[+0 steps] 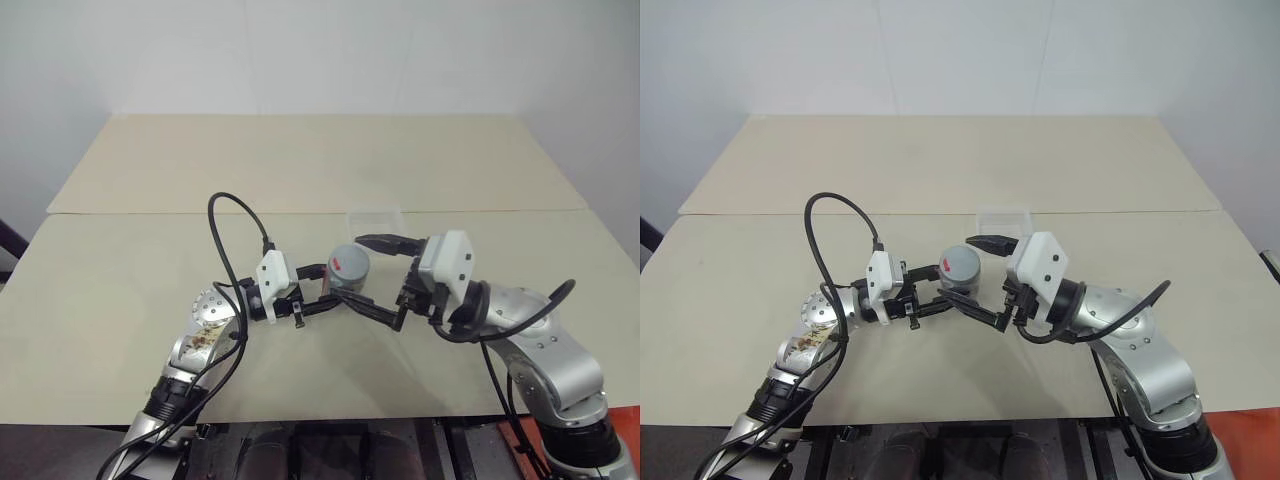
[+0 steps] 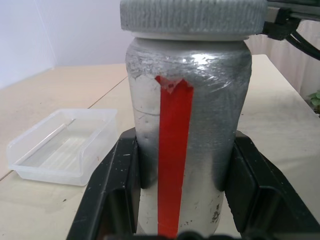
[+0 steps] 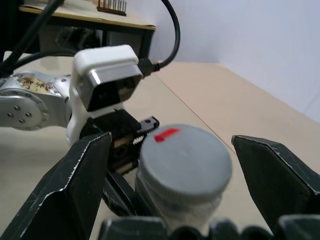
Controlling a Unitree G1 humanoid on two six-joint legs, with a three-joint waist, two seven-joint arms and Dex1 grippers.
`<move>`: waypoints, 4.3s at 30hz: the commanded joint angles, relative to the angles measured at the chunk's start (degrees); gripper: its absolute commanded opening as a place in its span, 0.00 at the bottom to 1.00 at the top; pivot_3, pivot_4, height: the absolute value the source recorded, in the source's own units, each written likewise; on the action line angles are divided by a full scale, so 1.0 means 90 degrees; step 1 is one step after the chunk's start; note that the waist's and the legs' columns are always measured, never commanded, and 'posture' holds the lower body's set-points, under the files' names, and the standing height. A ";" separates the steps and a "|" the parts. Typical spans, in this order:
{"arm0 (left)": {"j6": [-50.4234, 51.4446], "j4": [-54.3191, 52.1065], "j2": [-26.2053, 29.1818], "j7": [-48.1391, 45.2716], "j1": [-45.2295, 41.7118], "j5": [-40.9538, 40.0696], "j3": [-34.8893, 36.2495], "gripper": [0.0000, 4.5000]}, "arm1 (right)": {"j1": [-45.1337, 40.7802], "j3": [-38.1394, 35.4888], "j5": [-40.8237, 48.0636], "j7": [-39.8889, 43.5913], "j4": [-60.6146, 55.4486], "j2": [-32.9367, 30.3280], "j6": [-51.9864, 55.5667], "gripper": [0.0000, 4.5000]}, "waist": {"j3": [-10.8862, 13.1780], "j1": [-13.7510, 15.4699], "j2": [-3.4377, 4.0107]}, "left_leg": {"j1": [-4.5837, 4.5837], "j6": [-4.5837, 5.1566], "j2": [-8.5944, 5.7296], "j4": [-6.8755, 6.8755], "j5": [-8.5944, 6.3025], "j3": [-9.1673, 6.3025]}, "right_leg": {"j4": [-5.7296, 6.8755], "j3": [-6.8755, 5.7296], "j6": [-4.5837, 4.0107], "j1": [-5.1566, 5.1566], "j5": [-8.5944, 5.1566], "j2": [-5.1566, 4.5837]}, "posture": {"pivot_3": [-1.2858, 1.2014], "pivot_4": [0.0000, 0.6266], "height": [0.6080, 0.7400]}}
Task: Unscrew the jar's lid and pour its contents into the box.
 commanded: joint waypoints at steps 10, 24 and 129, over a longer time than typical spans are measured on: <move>-0.0115 -0.0289 -0.0028 0.0030 0.0069 -0.0043 0.0023 0.43 | -0.0372 0.0015 0.0170 -0.0116 0.0116 0.0198 0.0324 1.00 | 0.0000 -0.0002 0.0000 | 0.0000 0.0000 0.0000 0.0000 0.0000 0.0000 | 0.0002 0.0000 0.0000 -0.0001 0.0000 0.0000 | 0.52 0.24 1.00; -0.0144 -0.0239 -0.0016 0.0018 0.0036 -0.0022 0.0019 0.43 | -0.0402 -0.0050 0.0229 -0.0066 0.0174 0.0243 0.0443 0.62 | 0.0000 -0.0004 0.0001 | 0.0000 0.0000 0.0000 0.0000 0.0000 0.0001 | 0.0003 0.0000 0.0000 -0.0001 0.0000 0.0000 | 0.52 0.24 1.00; -0.1782 0.8841 -0.1615 0.7587 -0.6346 0.6514 -0.2351 0.43 | 0.1790 -0.1875 -0.0205 -0.2314 -0.1867 -0.0900 0.3063 1.00 | -0.0005 0.0142 -0.0004 | -0.0058 0.0019 -0.0014 0.0011 -0.0008 -0.0004 | -0.0015 -0.0006 0.0028 -0.0036 0.0008 -0.0005 | 0.52 0.24 1.00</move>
